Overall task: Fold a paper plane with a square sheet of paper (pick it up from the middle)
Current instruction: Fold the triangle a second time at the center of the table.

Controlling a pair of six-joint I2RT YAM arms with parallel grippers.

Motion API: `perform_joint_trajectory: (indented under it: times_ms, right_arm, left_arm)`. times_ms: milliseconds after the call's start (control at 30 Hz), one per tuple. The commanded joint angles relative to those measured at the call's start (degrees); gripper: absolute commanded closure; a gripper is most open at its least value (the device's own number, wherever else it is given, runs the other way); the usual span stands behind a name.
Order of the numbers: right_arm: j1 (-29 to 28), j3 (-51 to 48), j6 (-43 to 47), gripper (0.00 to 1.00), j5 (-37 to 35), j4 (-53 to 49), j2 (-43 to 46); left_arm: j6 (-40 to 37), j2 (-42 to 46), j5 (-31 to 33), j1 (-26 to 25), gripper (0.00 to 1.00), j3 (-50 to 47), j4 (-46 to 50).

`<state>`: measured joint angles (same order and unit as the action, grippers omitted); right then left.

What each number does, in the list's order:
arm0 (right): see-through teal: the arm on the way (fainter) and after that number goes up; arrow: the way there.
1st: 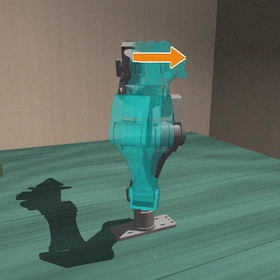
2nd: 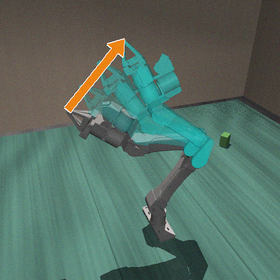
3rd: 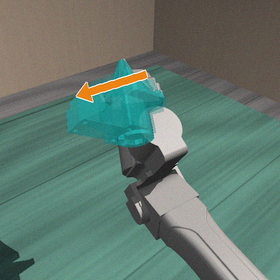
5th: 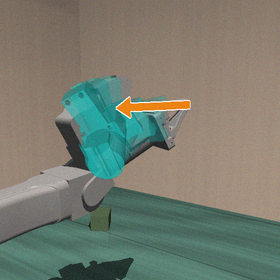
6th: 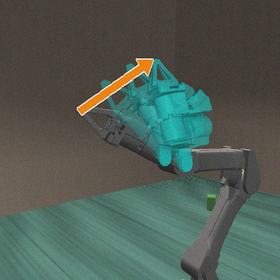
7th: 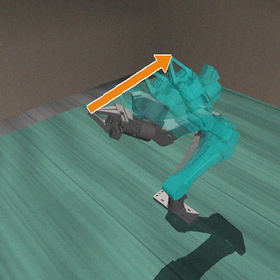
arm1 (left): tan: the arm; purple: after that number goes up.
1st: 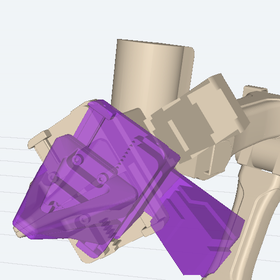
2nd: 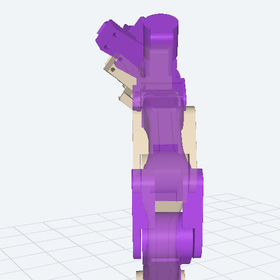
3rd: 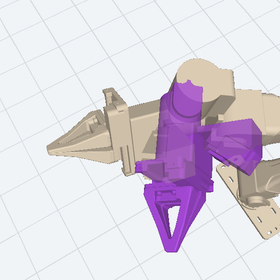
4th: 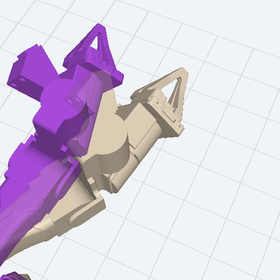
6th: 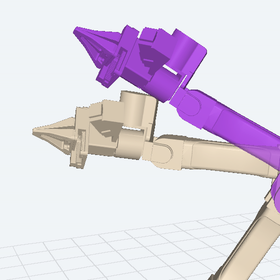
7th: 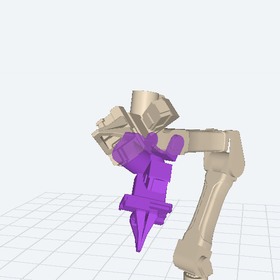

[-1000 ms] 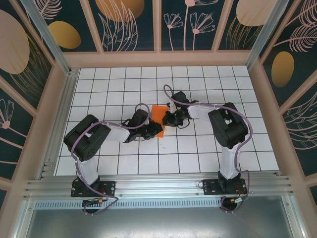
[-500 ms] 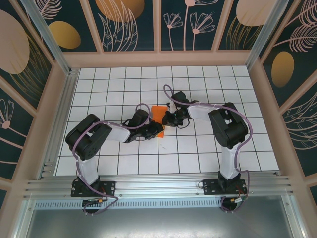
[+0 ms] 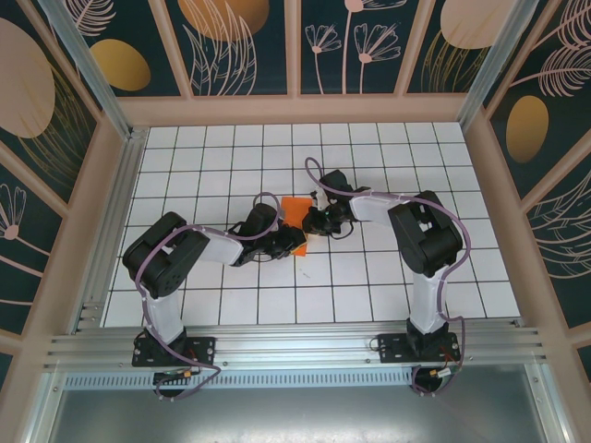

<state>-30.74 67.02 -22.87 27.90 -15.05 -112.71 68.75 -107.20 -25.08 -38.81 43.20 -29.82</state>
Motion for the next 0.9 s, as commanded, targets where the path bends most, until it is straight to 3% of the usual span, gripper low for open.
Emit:
perform_joint_trajectory:
  times_ms: [0, 333, 567, 867]
  right_arm:
    - [-0.28, 0.04, -0.45, 0.81, -2.17, -2.19, -2.38]
    - [-0.28, -0.05, -1.13, 0.79, -1.89, -2.09, -2.57]
    - [-0.28, 1.28, -2.44, 0.79, -0.71, -1.12, 0.39]
    - [0.60, 2.50, -1.20, 0.78, -2.49, -1.83, 2.69]
  left_arm:
    - [0.74, -1.12, 0.04, -0.43, 0.74, 0.48, -2.08]
    - [2.14, -1.26, 1.03, -0.42, 0.75, -0.19, -3.34]
    - [1.67, -0.23, 4.44, -0.44, 0.83, -1.18, 0.95]
    - [1.34, -0.12, 4.95, -0.42, 0.84, -1.37, 2.25]
